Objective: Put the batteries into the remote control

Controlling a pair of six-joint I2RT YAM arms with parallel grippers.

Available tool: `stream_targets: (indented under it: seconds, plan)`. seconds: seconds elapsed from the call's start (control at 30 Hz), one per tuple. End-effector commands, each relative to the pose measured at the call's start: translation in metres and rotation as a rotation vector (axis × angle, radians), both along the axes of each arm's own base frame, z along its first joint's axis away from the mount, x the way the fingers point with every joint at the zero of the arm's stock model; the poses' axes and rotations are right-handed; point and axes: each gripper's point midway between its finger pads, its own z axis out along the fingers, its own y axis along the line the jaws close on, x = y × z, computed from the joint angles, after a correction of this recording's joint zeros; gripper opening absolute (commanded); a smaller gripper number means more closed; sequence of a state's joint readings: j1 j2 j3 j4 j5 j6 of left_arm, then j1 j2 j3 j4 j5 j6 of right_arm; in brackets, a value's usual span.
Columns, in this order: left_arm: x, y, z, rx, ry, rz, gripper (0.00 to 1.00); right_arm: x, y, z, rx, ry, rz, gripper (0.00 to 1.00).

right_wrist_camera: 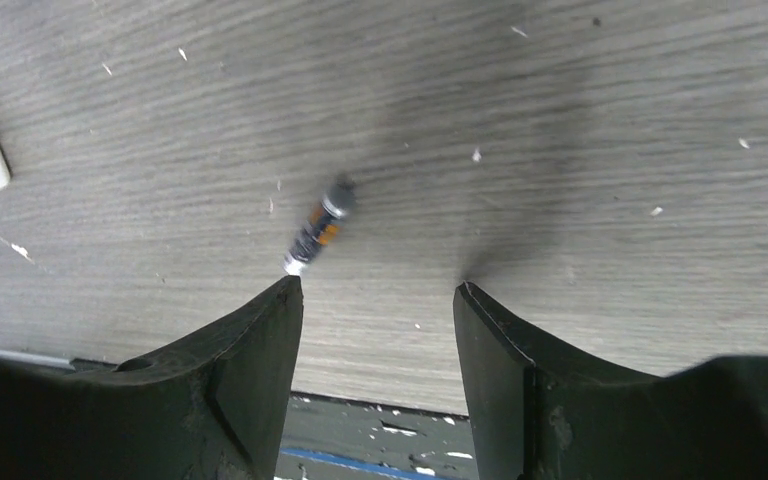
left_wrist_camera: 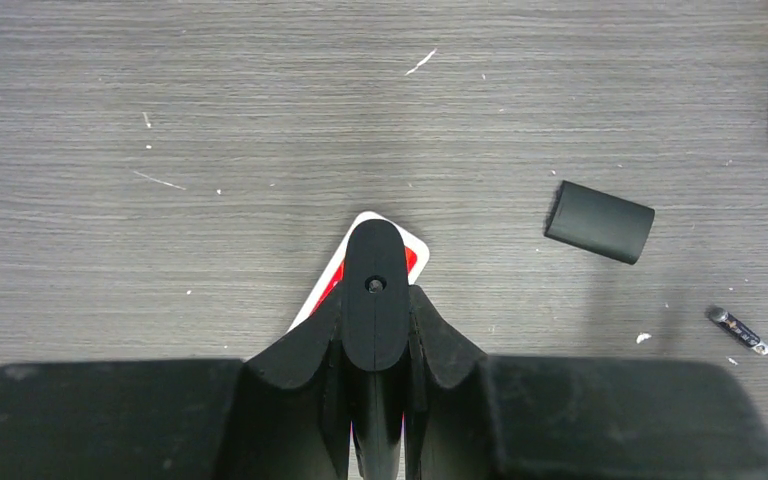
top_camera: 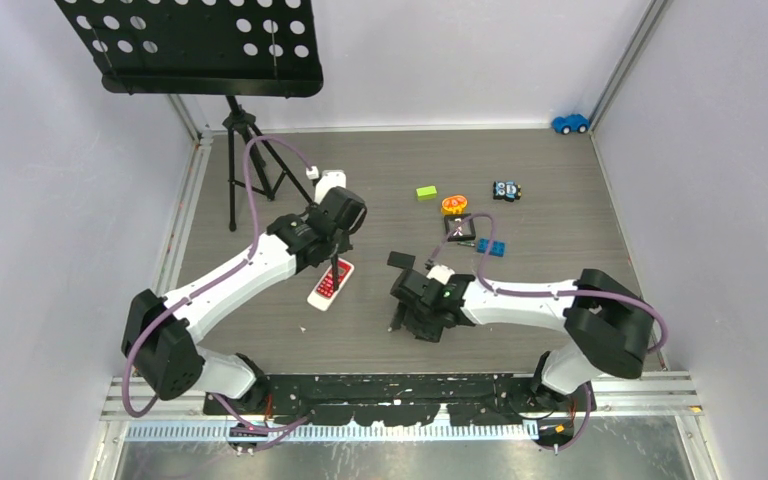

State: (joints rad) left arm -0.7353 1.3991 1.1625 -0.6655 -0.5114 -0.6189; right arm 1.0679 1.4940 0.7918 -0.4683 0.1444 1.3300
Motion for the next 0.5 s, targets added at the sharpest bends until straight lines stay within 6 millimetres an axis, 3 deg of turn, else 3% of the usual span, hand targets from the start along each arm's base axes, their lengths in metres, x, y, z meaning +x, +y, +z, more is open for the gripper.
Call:
stream_targets:
  seconds: [0.0, 0.37, 0.47]
  plan:
    - [0.009, 0.006, 0.025, -0.065, -0.094, 0.007, 0.00, 0.018, 0.022, 0.011, 0.013, -0.030, -0.075, 0.60]
    - [0.008, 0.025, 0.023, -0.111, -0.118, 0.009, 0.00, 0.022, 0.025, -0.006, -0.207, 0.034, -0.145, 0.36]
    - [0.009, 0.029, 0.023, -0.118, -0.124, 0.013, 0.00, 0.026, 0.025, -0.004, -0.244, 0.022, -0.133, 0.24]
